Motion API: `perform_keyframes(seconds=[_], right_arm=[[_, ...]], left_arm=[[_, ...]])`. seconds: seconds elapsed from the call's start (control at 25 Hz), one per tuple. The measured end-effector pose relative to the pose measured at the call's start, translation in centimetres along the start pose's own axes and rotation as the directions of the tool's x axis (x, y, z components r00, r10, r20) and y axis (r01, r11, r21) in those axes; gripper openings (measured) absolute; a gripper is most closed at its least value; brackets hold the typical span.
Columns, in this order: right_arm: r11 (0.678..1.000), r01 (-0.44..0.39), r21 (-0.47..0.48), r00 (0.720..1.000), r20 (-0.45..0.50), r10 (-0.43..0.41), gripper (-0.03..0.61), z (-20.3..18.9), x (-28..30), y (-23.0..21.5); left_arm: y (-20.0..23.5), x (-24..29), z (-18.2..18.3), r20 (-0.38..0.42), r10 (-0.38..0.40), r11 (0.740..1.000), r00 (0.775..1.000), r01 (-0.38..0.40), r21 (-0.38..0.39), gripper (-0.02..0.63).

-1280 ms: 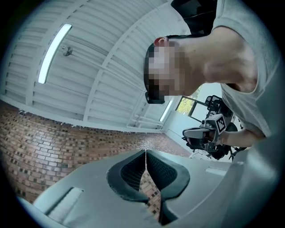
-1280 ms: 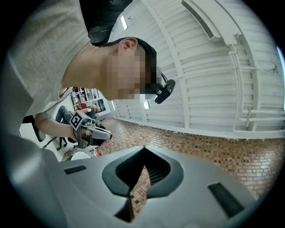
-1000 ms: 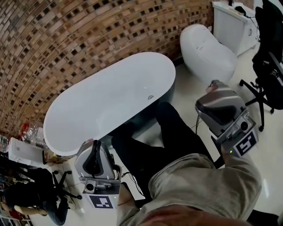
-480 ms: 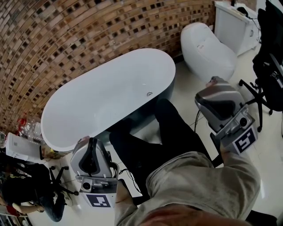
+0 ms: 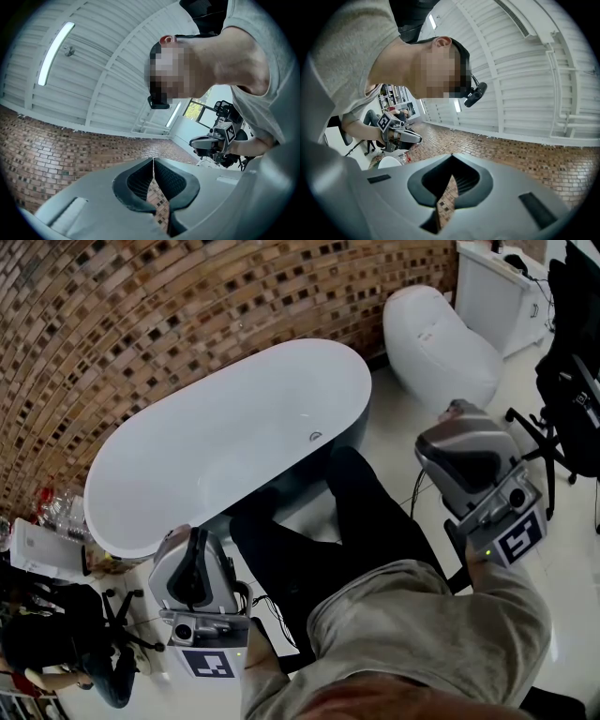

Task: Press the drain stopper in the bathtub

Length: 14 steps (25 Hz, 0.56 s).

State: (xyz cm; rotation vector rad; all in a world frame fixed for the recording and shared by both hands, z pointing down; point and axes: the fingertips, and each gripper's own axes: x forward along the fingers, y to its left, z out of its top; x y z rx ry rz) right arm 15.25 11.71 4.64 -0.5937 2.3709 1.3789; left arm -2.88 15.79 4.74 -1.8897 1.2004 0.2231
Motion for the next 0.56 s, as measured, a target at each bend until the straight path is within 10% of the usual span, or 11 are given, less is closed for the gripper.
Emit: perform_keyframes(seconds=[0.56], right_arm=[[1.000, -0.006, 0.004, 1.000, -0.008, 0.006, 0.002, -0.55, 0.03, 0.17]], left_arm=[[-0.31, 0.37, -0.46, -0.007, -0.008, 1.000, 1.000, 0.008, -0.003, 0.003]])
